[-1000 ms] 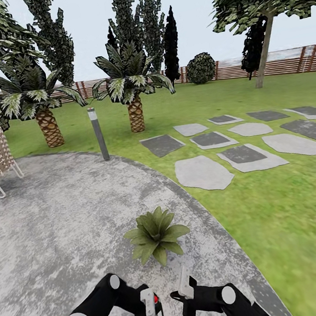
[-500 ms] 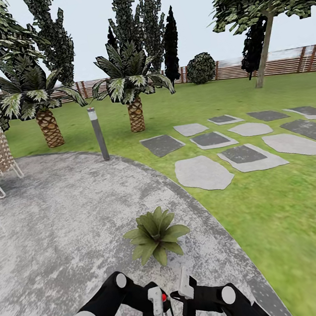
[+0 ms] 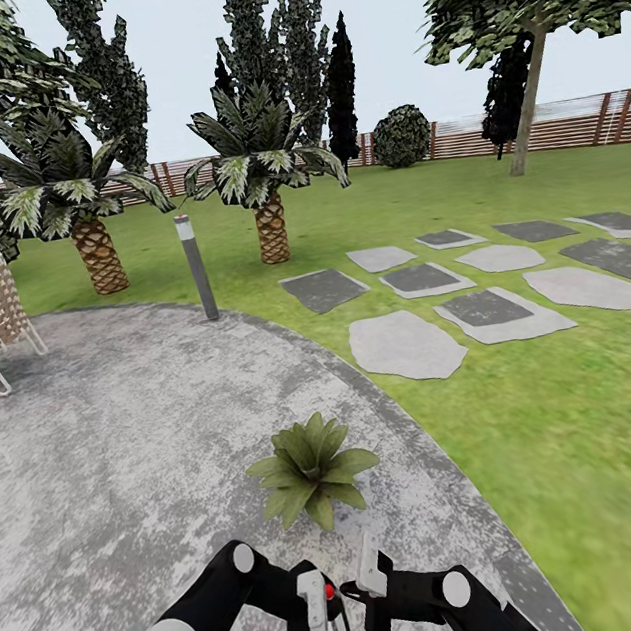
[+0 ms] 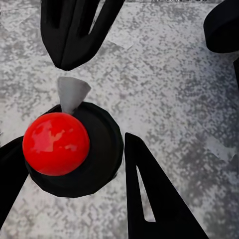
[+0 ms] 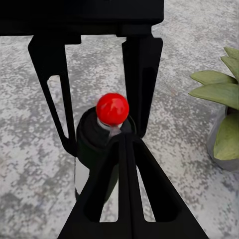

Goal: Pick up the pesticide atomizer in the garden and spray insectifuge to fully cover both potted plants in the garden.

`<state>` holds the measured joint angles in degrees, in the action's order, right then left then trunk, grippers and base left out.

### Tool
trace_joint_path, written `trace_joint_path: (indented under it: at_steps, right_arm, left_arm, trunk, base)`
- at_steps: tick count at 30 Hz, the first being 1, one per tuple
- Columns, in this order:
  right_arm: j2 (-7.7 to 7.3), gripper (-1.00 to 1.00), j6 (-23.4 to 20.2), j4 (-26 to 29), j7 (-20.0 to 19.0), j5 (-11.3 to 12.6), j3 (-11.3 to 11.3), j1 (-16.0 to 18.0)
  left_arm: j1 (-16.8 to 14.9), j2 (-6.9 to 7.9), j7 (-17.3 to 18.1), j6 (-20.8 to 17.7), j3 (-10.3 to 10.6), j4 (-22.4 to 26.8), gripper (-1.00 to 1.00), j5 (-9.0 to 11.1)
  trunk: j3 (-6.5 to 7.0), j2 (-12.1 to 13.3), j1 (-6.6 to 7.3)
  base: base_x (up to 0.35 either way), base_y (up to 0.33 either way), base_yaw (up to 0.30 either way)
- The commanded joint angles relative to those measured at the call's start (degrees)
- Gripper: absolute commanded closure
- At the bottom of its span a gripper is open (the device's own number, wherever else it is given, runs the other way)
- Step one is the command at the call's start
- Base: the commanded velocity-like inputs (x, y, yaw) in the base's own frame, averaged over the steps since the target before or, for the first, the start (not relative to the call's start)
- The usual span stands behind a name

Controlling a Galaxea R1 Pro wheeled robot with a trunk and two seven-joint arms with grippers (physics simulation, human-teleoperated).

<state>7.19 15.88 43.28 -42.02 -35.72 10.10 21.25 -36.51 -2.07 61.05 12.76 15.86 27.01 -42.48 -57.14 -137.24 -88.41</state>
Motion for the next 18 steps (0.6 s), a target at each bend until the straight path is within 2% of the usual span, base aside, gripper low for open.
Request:
trace_joint_path:
  at_steps: [1,9,12,18]
  right_arm:
    - [0.02,1.00,0.37,0.05,-0.03,-0.58,-0.08,0.02]
    - [0.02,1.00,0.34,0.05,-0.01,-0.63,-0.08,0.02]
    - [0.02,1.00,0.36,0.05,-0.01,-0.66,-0.08,0.02]
    - [0.02,1.00,0.38,0.05,0.01,-0.67,-0.08,0.02]
  left_arm:
    - [-0.03,-0.12,0.04,0.51,-0.01,0.06,1.00,-0.42]
    - [-0.06,-0.61,0.08,0.58,-0.03,0.06,1.00,-0.41]
    - [-0.06,-0.65,0.12,2.10,-0.04,0.01,1.00,-0.41]
    - [-0.06,-0.62,0.13,2.59,-0.04,-0.06,1.00,-0.44]
  trunk:
    - [-0.05,-0.02,0.01]
    - [-0.05,-0.02,0.01]
    - [-0.05,-0.02,0.01]
    - [-0.05,-0.02,0.01]
  base:
    - [0.000,0.000,0.000]
    - [0.000,0.000,0.000]
    - [0.000,0.000,0.000]
    - [0.000,0.000,0.000]
